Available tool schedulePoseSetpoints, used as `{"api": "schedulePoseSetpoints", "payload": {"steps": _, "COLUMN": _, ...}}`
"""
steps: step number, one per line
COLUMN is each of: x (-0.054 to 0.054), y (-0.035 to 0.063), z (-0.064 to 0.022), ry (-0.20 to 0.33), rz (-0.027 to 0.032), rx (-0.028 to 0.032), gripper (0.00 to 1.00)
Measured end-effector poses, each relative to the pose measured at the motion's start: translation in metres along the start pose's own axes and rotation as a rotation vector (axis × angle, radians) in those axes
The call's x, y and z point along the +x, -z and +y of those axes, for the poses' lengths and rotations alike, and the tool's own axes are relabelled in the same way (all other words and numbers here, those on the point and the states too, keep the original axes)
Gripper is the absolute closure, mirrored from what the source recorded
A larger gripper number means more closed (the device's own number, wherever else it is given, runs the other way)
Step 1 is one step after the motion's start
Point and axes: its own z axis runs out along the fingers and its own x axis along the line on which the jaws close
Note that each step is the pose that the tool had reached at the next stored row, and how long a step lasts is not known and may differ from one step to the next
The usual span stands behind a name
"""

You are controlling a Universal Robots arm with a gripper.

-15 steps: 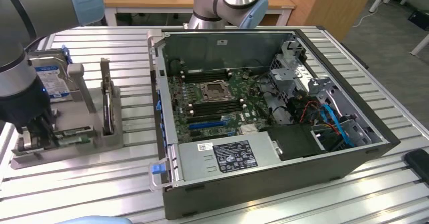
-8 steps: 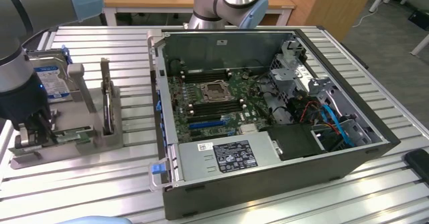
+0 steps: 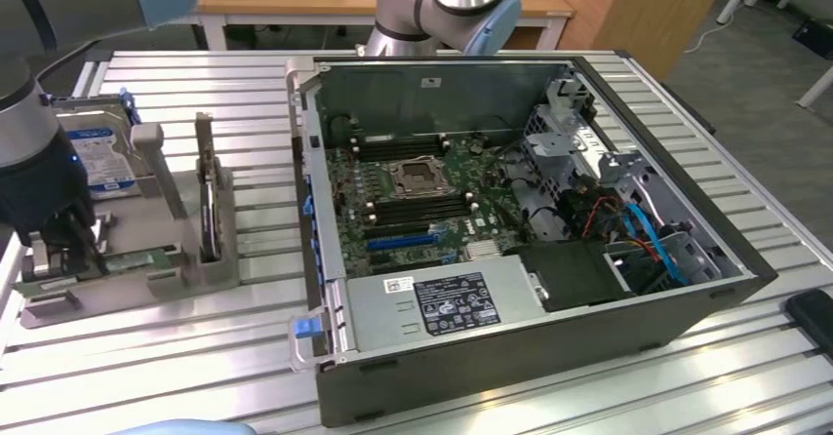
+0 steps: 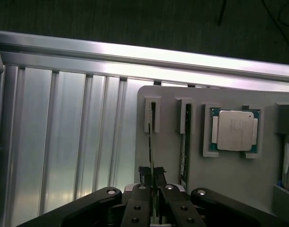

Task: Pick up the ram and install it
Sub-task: 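Pick up the ram and move it above insertion slot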

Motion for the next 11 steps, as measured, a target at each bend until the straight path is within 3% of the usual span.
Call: {"api": "schedulePoseSetpoints", "payload": {"steps": 11, "x": 0.000, "y": 0.0168, "z": 0.0006, "ry": 0.000, "rz": 0.0000, "rx": 0.0000, "gripper": 0.87}}
